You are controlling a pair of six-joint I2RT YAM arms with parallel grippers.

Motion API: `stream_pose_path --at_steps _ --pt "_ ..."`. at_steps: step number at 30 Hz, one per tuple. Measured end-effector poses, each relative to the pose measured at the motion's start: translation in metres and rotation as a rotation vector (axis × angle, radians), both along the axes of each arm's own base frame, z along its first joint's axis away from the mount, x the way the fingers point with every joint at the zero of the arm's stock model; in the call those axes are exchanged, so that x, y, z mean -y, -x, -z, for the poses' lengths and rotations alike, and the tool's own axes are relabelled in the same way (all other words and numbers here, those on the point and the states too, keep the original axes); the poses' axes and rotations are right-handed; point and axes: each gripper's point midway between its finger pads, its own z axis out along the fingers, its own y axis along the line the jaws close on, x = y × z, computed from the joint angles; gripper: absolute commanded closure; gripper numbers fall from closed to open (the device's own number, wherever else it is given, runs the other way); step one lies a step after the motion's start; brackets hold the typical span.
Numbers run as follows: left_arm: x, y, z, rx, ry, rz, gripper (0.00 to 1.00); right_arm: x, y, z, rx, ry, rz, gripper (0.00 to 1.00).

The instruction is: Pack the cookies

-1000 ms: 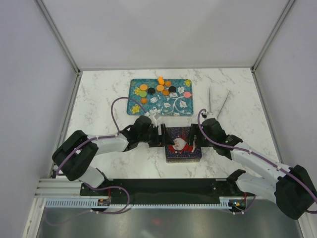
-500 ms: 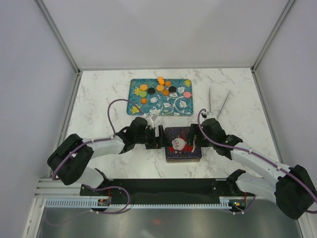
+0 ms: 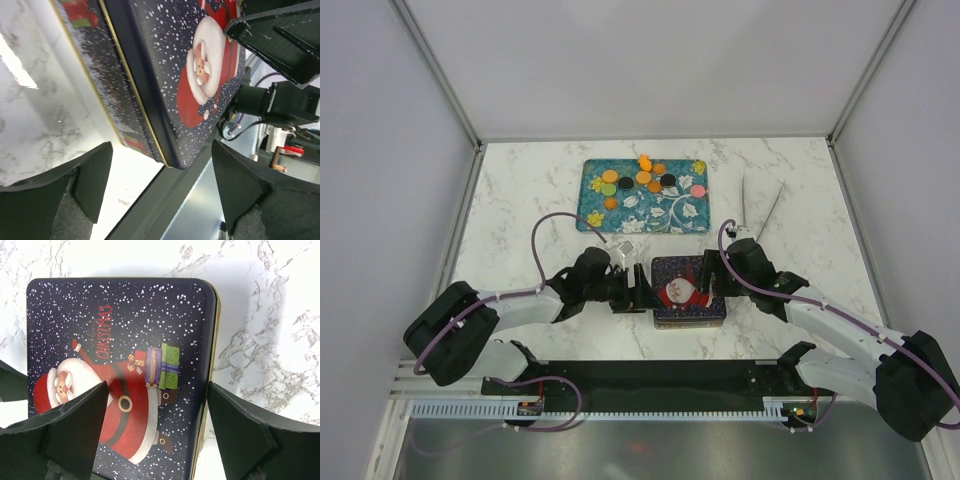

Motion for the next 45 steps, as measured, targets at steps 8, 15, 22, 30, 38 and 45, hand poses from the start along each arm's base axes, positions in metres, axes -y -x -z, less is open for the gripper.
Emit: stream_pose_path --at_steps 8,15,22,30,38,45 --pt "0.008 0.013 0.014 -0.062 0.030 0.038 0.22 -0.002 0.000 0.000 0.000 -0.007 -0.005 0.12" --pt "0.014 0.016 0.009 -0.077 0.075 0.052 0.55 -0.002 0.000 0.000 -0.002 -0.011 -0.004 0.13" --pt "0.017 0.017 0.011 -0.095 0.092 0.062 0.73 -0.001 -0.002 0.001 0.006 -0.006 0.005 0.13" --pt "0.019 0.018 0.013 -0.109 0.104 0.072 0.87 -0.001 -0.004 0.001 0.024 -0.001 0.014 0.13" --pt "0.019 0.017 0.014 -0.128 0.094 0.075 0.98 -0.002 -0.004 0.002 0.057 0.034 0.037 0.14" --pt "0.019 0.017 0.014 -0.151 0.065 0.079 0.98 -0.003 -0.003 -0.001 0.093 0.084 0.058 0.14"
